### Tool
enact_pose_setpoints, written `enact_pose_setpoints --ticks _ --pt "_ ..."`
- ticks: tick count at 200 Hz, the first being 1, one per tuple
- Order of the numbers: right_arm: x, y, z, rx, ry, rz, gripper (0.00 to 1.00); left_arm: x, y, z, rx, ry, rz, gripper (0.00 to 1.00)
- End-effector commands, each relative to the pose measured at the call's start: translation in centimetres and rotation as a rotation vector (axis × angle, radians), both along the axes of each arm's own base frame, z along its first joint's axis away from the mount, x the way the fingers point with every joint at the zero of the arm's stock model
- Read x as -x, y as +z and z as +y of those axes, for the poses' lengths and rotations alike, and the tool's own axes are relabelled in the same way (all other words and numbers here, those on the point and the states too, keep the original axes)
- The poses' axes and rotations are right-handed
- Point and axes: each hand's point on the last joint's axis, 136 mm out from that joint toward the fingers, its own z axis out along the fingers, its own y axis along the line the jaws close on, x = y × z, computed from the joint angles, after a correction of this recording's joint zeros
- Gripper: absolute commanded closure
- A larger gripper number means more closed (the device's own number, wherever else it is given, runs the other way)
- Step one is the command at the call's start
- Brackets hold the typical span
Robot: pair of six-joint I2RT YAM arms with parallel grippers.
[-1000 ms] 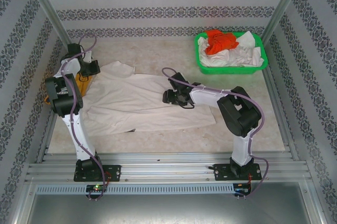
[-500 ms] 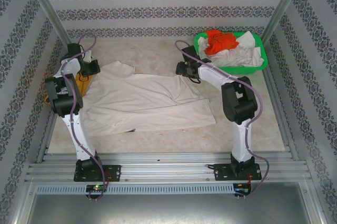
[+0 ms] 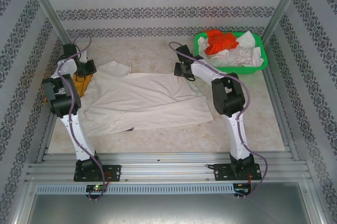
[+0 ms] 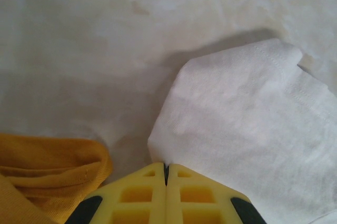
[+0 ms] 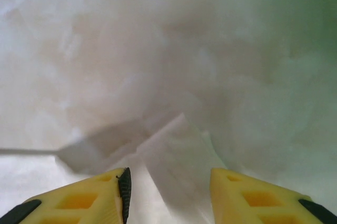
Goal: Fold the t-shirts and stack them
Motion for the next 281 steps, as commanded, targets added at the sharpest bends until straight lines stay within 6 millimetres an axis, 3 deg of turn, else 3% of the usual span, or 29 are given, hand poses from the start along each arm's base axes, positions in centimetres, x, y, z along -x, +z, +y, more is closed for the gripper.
enact_pose_setpoints --ticks 1,44,119,143,164,228,281 --pt "-0.8 -0.1 -0.9 0.058 -0.030 0.000 0.59 -0.6 2.9 0.7 -0.008 0.021 -0.078 1.00" --pt "-1.9 -0.5 -1.5 0.103 -0.080 0.017 0.66 -0.6 2.7 0.6 -0.002 0.018 -0.078 1.00" --pt "-2.6 -1.3 -1.7 0.146 -0.081 0.047 0.68 -0.8 2.6 0.4 0.009 0.011 -0.085 1.00" --pt "-2.8 -1.2 -1.5 0.141 -0.078 0.053 0.82 -0.7 2.4 0.3 0.014 0.009 -0.083 1.00" --pt "-2.8 -0.4 -1.5 0.128 -0.083 0.044 1.00 -0.6 2.4 0.5 0.012 0.011 -0.082 1.00" --pt "-3.4 3.9 -1.3 0.091 -0.070 -0.043 1.00 -0.8 3.3 0.6 0.021 0.016 -0.105 1.00" --pt "-3.4 8.1 -2.1 0.104 -0.048 -0.154 1.00 -0.8 7.2 0.6 0.041 0.035 -0.202 1.00"
